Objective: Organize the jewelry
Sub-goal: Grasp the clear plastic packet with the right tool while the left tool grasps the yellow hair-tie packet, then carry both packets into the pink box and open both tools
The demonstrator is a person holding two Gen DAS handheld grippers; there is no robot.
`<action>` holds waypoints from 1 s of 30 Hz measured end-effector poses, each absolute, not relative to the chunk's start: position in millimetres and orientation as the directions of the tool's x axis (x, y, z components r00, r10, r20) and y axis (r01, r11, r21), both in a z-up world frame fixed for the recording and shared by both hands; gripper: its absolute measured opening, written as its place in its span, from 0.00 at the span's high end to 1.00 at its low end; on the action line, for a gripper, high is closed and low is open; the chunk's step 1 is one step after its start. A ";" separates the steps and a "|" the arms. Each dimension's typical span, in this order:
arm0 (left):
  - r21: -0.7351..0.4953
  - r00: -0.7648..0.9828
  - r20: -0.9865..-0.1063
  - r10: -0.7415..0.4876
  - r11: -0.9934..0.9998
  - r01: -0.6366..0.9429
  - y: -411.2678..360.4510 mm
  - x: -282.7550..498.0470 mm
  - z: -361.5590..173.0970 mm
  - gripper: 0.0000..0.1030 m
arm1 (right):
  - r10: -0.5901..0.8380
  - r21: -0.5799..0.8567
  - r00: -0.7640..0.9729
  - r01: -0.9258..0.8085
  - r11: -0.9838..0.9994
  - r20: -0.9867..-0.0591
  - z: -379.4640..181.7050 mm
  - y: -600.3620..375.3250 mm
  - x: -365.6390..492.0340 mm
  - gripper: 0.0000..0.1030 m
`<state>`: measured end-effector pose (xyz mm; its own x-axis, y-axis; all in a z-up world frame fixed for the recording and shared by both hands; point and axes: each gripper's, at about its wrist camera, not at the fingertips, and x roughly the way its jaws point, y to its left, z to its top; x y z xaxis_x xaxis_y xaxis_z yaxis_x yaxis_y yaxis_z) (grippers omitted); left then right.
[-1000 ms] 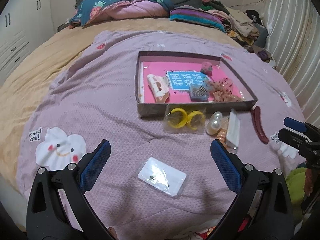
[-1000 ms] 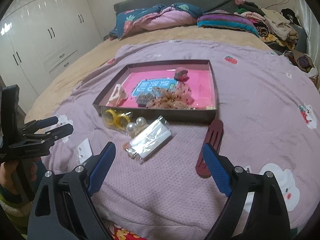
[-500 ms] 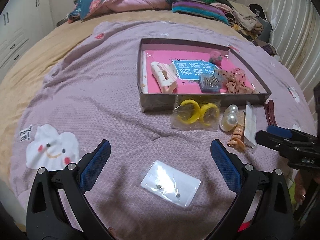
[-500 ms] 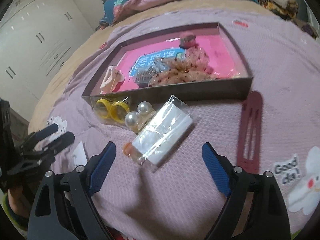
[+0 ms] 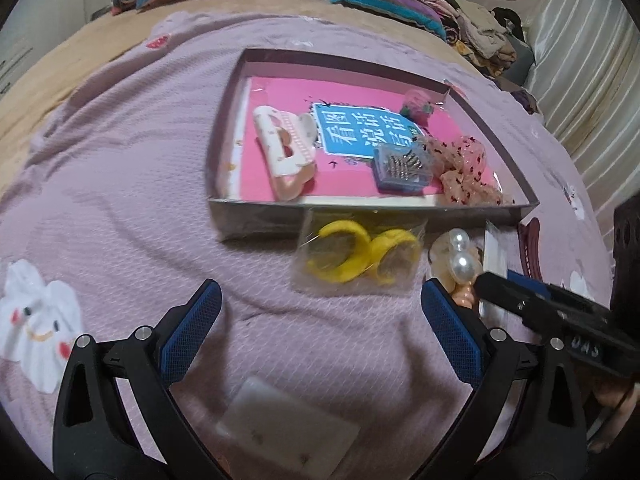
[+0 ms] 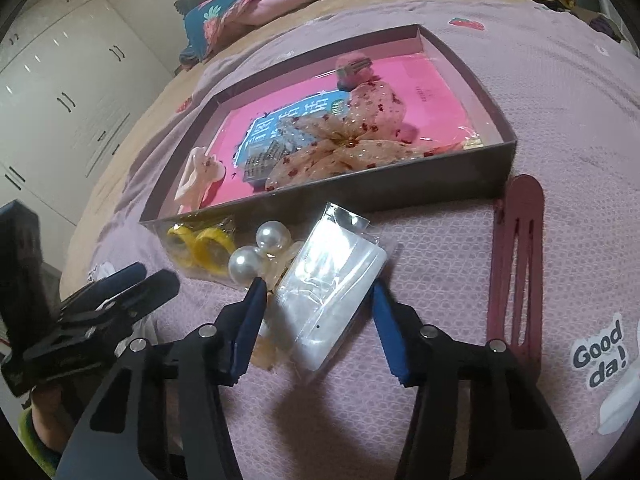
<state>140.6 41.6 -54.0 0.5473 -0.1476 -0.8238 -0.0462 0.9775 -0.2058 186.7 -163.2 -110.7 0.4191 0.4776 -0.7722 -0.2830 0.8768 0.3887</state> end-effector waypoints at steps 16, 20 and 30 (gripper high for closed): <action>-0.211 0.519 -0.839 -0.160 0.977 -0.039 21.0 166.9 -67.8 0.25 | 0.411 0.317 0.503 -0.265 0.911 -0.760 -95.4 -203.3 183.9 0.51; -0.186 0.521 -0.841 -0.147 0.982 -0.023 14.9 167.4 -68.1 0.30 | 0.406 0.308 0.518 -0.269 0.913 -0.753 -90.0 -208.5 183.5 0.51; -0.220 0.534 -0.827 -0.175 0.975 -0.021 25.7 158.1 -56.8 0.34 | 0.426 0.299 0.529 -0.311 0.902 -0.734 -74.9 -207.2 177.6 0.51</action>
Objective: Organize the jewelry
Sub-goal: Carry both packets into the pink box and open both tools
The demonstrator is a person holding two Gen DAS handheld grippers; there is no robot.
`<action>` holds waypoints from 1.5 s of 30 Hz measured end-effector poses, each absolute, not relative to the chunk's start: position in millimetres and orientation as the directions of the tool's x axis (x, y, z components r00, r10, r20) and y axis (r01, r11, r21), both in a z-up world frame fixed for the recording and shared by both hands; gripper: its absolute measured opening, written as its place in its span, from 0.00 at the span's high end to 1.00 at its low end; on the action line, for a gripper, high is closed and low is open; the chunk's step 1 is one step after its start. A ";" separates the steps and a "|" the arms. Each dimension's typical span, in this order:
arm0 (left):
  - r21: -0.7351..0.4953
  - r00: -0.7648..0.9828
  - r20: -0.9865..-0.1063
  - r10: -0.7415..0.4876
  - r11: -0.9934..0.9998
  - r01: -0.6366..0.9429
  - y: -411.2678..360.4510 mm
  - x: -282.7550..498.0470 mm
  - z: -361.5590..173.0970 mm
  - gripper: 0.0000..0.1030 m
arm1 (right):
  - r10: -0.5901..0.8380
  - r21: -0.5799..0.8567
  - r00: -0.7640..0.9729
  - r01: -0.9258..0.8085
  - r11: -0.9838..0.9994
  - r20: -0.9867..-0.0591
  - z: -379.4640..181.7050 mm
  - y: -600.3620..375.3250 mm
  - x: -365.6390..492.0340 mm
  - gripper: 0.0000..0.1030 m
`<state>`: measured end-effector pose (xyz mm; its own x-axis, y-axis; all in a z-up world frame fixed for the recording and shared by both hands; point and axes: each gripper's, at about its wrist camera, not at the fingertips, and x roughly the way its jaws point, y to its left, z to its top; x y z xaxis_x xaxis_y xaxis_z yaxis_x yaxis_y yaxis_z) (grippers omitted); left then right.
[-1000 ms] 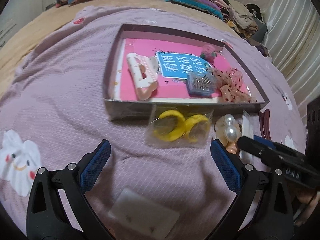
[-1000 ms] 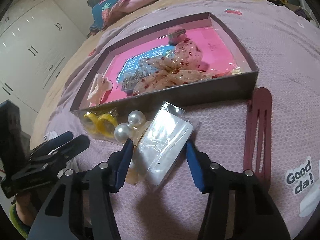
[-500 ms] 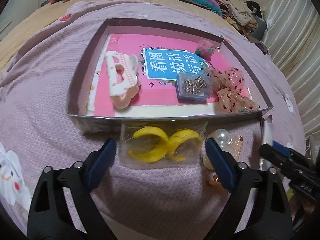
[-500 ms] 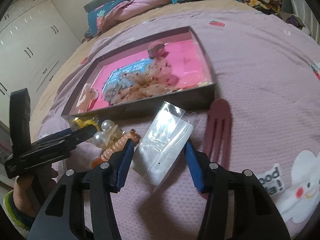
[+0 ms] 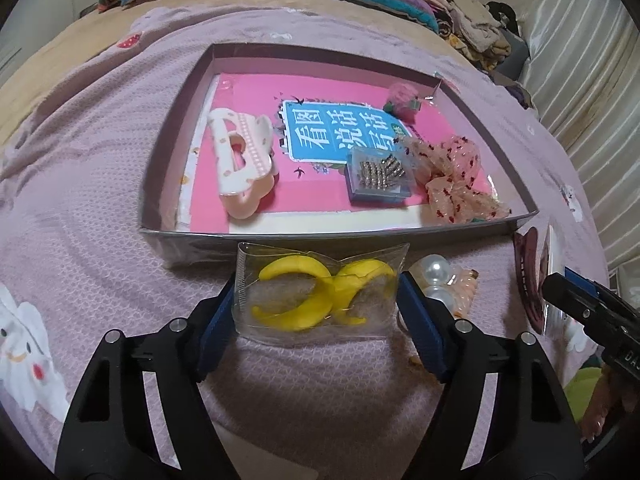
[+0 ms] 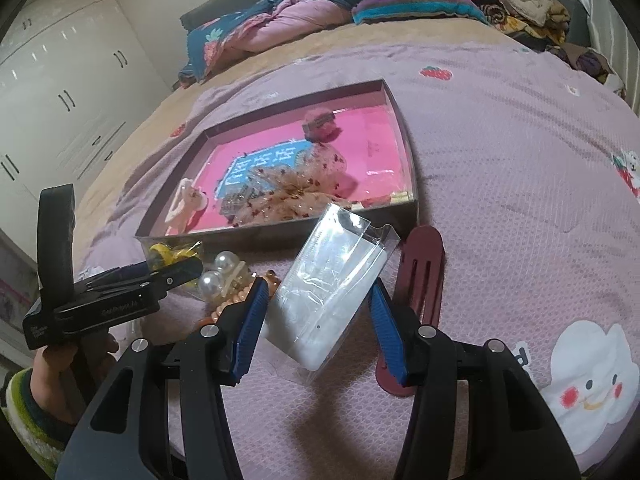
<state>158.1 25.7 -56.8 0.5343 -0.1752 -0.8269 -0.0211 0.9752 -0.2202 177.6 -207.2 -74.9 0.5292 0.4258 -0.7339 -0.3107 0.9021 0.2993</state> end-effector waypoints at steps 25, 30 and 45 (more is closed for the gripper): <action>-0.262 0.672 -0.725 -0.152 0.963 -0.065 63.9 142.5 22.4 0.34 | 0.525 0.285 0.508 -0.477 0.831 -0.682 -30.3 -175.7 180.5 0.51; -0.265 0.686 -0.711 -0.153 0.962 -0.060 63.9 151.1 30.6 0.34 | 0.527 0.264 0.529 -0.494 0.828 -0.665 -14.7 -172.1 190.3 0.51; -0.250 0.706 -0.689 -0.164 0.968 -0.019 46.4 195.4 48.1 0.34 | 0.499 0.264 0.595 -0.441 0.858 -0.630 5.4 -189.8 230.6 0.51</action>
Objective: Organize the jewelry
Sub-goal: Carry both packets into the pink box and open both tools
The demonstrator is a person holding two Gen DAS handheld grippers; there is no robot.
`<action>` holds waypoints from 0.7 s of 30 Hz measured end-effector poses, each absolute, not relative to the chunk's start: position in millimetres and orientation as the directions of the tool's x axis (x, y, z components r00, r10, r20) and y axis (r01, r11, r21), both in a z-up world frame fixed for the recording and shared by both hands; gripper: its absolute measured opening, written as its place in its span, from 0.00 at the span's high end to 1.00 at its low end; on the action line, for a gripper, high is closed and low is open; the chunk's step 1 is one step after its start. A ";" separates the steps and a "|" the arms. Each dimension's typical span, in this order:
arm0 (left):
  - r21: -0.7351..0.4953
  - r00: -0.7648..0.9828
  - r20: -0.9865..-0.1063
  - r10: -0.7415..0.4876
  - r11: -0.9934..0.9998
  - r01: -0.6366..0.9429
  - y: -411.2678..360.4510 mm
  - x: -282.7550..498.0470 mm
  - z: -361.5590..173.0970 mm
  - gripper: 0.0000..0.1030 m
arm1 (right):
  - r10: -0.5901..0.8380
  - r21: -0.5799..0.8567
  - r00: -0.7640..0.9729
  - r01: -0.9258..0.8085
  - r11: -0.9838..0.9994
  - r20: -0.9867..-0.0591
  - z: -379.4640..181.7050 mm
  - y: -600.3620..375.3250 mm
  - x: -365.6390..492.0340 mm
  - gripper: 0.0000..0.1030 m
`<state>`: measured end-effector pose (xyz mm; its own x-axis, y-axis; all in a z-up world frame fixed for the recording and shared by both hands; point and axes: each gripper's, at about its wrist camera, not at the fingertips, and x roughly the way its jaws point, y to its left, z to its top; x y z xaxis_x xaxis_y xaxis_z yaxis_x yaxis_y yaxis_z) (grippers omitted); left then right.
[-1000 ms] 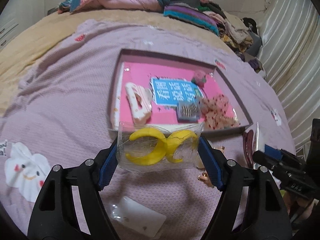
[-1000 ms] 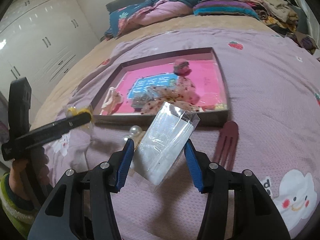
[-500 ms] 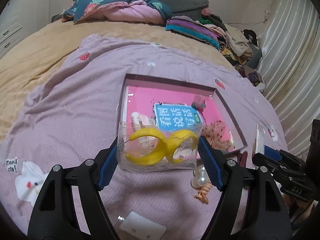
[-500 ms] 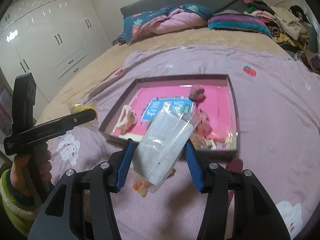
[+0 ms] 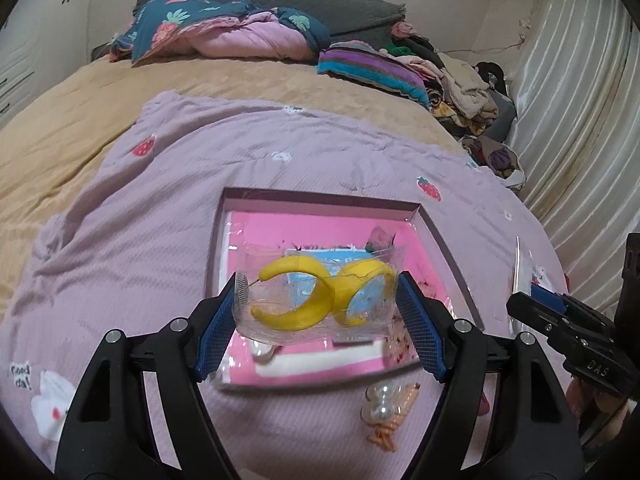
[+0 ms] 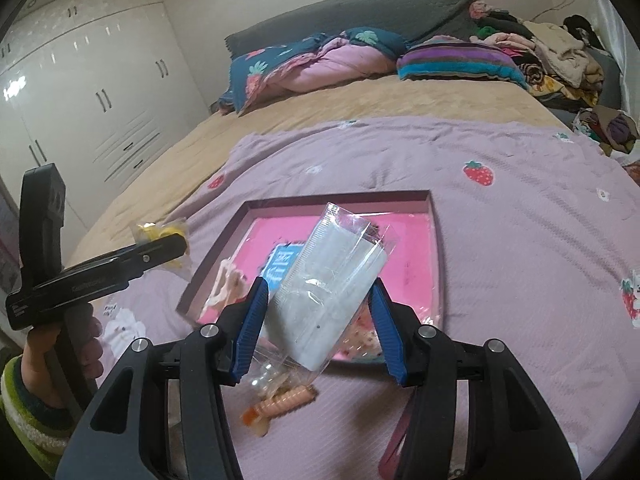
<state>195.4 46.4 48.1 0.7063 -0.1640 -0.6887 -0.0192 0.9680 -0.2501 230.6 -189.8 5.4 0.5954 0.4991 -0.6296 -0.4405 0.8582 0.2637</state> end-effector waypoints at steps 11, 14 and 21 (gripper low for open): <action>-0.244 0.668 -0.716 -0.201 0.969 0.029 23.7 237.9 35.6 0.34 | 0.422 0.223 0.642 -0.370 0.902 -0.641 -3.7 -210.8 257.7 0.51; -0.244 0.646 -0.733 -0.213 0.969 0.044 14.3 250.3 26.1 0.34 | 0.408 0.222 0.646 -0.353 0.909 -0.645 -9.0 -215.5 263.5 0.51; -0.228 0.580 -0.781 -0.230 0.971 0.078 -4.2 276.2 -0.9 0.34 | 0.380 0.195 0.645 -0.341 0.919 -0.663 -22.7 -216.3 275.2 0.51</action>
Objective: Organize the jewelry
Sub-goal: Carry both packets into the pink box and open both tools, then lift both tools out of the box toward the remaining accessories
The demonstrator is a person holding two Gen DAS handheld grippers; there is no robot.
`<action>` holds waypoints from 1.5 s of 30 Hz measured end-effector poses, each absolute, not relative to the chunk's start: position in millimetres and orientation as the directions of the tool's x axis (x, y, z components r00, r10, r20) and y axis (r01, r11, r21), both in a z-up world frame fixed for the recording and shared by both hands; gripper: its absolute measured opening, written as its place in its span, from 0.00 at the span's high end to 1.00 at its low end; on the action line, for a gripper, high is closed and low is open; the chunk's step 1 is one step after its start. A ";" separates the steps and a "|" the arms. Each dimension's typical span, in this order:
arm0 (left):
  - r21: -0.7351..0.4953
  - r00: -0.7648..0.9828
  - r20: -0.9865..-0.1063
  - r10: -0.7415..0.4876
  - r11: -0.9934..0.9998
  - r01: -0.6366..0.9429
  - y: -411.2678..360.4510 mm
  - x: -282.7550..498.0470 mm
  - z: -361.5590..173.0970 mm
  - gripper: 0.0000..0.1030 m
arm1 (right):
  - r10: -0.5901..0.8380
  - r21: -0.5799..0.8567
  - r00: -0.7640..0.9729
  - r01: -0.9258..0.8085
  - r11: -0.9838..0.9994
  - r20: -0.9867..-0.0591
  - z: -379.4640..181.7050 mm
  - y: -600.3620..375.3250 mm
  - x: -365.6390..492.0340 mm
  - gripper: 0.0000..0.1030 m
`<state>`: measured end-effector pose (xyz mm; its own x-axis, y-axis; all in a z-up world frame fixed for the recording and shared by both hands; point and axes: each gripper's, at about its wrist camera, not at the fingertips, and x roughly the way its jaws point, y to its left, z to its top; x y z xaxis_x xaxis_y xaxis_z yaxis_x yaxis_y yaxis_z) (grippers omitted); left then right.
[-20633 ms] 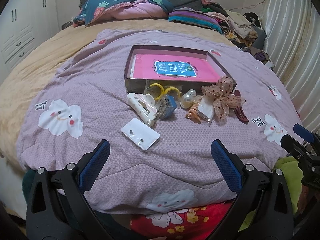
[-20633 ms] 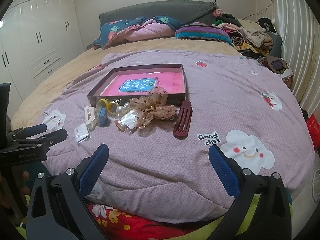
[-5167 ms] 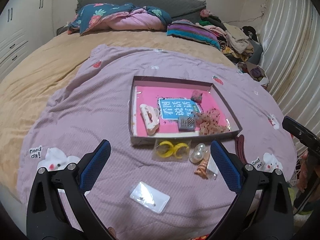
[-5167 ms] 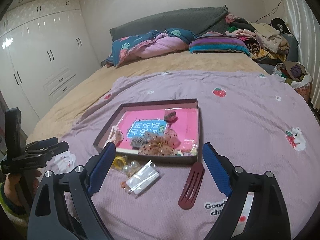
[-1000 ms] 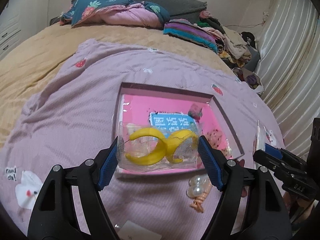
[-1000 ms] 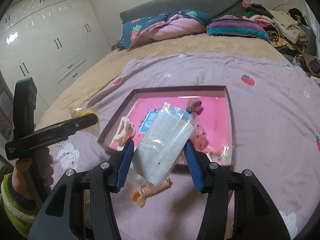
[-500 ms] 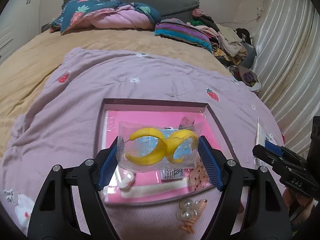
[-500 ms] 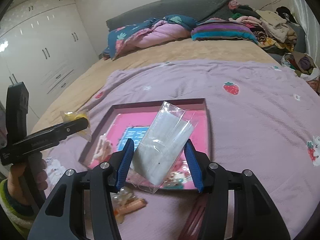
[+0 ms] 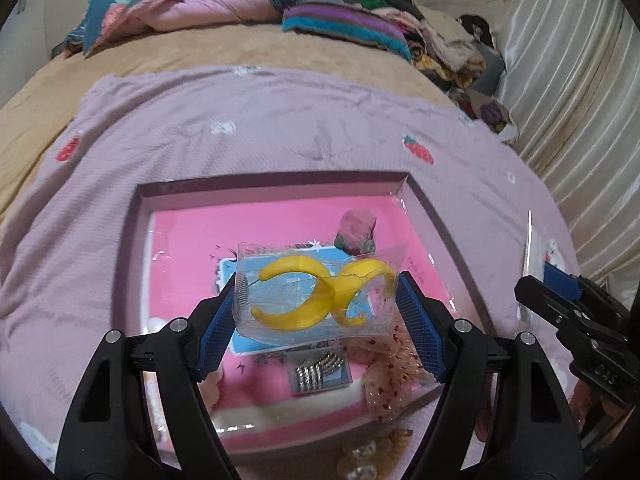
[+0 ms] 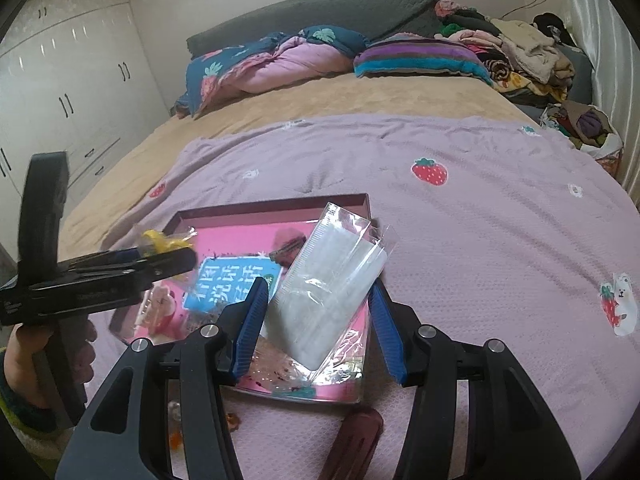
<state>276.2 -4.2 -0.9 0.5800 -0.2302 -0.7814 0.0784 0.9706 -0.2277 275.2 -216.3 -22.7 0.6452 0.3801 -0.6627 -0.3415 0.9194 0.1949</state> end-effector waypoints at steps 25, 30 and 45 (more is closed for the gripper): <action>-0.198 0.496 -0.845 -0.200 0.978 0.057 2.5 292.2 -42.6 0.32 | 0.376 0.166 0.523 -0.403 0.900 -0.765 -86.0 -180.0 292.5 0.51; -0.189 0.504 -0.843 -0.186 0.981 0.045 6.6 285.5 -38.8 0.32 | 0.389 0.187 0.504 -0.404 0.895 -0.771 -89.0 -179.5 291.3 0.48; -0.197 0.574 -0.802 -0.165 0.980 0.006 25.6 249.5 -3.6 0.32 | 0.444 0.288 0.527 -0.353 0.890 -0.725 -67.6 -204.3 263.8 0.21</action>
<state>249.5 25.6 -3.6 0.5740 -0.1647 -0.8021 0.0056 0.9803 -0.1973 263.8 -204.3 -67.6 0.5271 0.4436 -0.7249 -0.3529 0.8902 0.2882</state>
